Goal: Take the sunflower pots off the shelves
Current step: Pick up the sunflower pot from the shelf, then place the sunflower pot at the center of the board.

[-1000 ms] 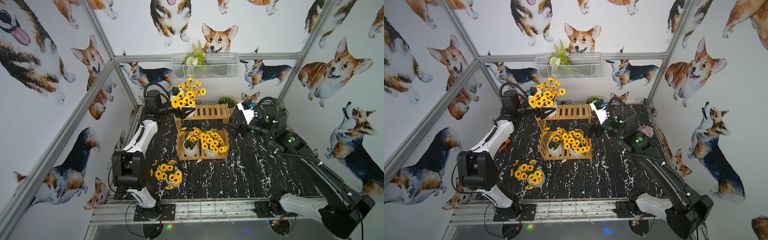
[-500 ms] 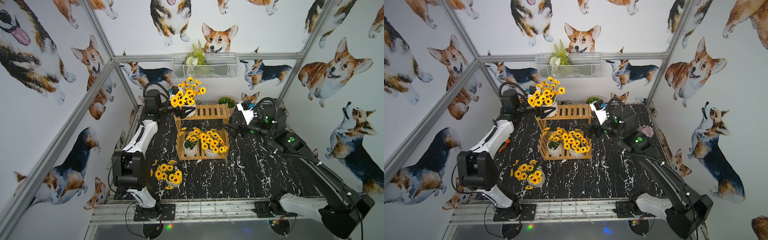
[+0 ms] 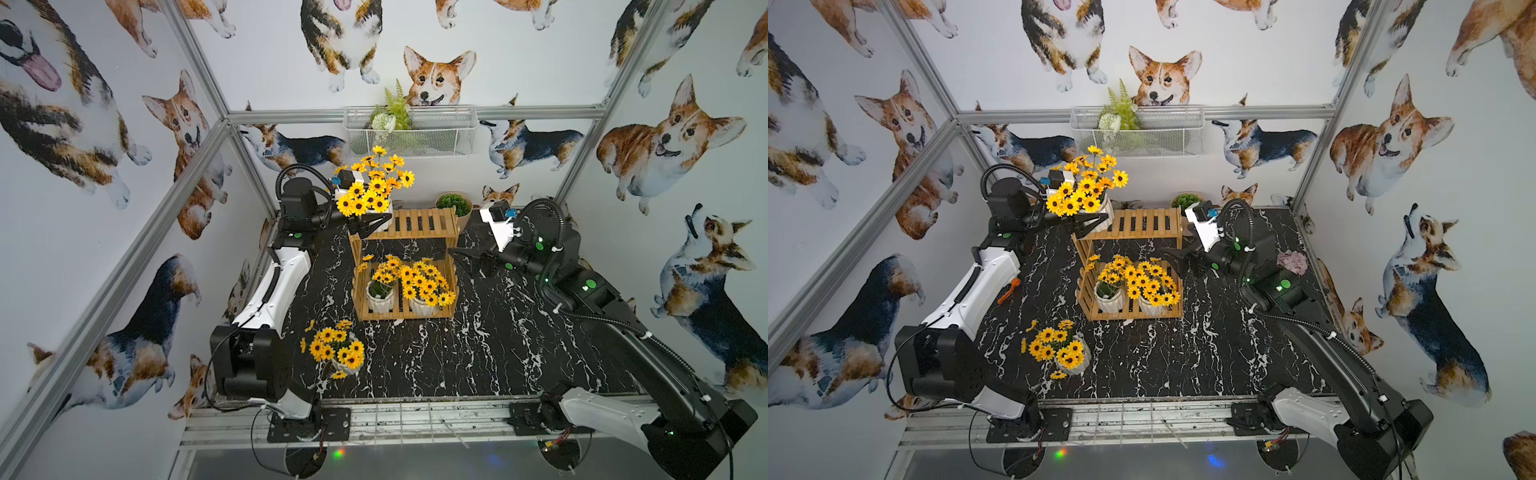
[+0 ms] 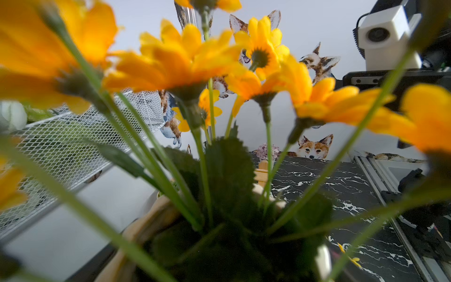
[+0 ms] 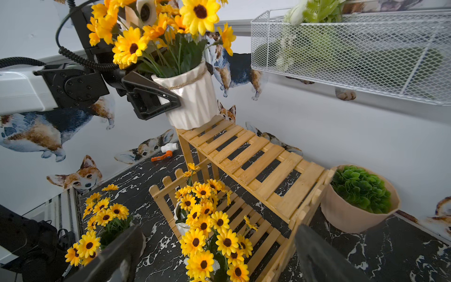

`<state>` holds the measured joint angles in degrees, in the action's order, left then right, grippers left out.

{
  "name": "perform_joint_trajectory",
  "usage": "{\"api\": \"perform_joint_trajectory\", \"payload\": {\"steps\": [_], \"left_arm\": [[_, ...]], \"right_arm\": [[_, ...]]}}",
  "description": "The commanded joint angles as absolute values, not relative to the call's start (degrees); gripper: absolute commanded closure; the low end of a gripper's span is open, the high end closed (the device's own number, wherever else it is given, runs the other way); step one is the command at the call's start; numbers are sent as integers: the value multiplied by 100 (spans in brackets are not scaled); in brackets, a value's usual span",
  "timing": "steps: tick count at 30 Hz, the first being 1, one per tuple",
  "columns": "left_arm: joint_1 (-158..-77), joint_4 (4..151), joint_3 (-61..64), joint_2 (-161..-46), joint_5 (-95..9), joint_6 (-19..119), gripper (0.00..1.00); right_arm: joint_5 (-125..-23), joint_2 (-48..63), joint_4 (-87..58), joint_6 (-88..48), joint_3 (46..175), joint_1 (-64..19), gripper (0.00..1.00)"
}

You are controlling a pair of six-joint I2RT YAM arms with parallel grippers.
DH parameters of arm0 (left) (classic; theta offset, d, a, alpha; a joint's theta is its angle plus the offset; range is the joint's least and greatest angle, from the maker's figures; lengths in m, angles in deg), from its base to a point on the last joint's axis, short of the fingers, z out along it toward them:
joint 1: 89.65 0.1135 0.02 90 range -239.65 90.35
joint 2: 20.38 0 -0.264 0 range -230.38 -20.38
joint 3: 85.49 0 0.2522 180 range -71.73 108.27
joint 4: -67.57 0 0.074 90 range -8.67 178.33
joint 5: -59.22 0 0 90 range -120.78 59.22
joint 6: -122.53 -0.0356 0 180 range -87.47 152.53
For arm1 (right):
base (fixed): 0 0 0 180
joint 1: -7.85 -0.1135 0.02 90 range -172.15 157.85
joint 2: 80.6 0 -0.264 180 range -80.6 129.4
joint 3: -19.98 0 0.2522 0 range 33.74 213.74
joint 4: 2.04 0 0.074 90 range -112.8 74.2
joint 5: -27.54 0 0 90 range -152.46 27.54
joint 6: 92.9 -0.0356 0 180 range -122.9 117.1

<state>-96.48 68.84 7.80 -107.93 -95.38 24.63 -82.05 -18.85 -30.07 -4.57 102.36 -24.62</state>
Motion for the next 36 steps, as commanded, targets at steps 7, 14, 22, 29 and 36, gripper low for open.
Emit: {"api": "perform_joint_trajectory", "payload": {"steps": [7,14,22,29,36], "left_arm": [[-9818,6862,385,-10108,-9551,2152,100],[-10140,7138,-60,-9588,-9342,2021,100],[-10661,7158,-746,-8958,-8783,2016,100],[-11192,7173,-1312,-8588,-8317,1865,100],[-11884,7170,-1890,-8260,-7611,1756,100]], "right_arm": [[-7708,-2161,-3035,-651,10072,-2458,0],[-7165,-2360,-3107,-778,9955,-2458,0],[-6450,-2602,-3339,-1120,9865,-2445,0],[-5703,-2625,-3667,-1424,10050,-2403,0],[-5668,-2654,-3734,-1699,9920,-2276,0]]}}
